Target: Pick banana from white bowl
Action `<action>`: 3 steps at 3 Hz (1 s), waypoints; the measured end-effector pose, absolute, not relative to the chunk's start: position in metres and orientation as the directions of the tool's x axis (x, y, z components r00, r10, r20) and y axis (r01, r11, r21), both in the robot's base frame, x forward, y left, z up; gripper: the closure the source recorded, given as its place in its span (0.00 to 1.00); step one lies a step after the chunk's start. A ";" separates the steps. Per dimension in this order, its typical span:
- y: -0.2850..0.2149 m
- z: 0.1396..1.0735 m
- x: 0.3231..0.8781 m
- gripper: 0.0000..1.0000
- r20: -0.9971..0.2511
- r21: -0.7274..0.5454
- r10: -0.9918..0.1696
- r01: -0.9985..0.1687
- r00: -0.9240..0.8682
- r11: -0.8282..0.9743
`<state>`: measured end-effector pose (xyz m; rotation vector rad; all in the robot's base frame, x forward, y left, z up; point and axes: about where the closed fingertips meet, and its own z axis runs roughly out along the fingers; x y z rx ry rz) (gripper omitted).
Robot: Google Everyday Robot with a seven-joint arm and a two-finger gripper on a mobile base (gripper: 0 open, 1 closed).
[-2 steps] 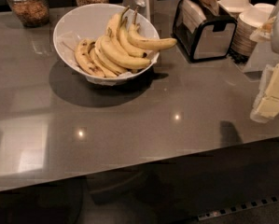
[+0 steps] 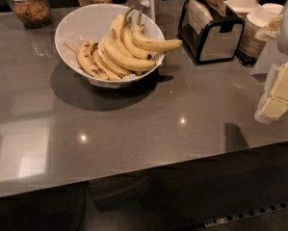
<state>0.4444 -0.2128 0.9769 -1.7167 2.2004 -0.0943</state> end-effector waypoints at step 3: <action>-0.156 0.964 0.559 0.00 -0.457 -0.315 -0.889 -0.932 -0.015 0.178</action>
Offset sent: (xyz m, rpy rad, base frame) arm 0.1260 0.0598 -0.0145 0.2620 -0.1370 0.1742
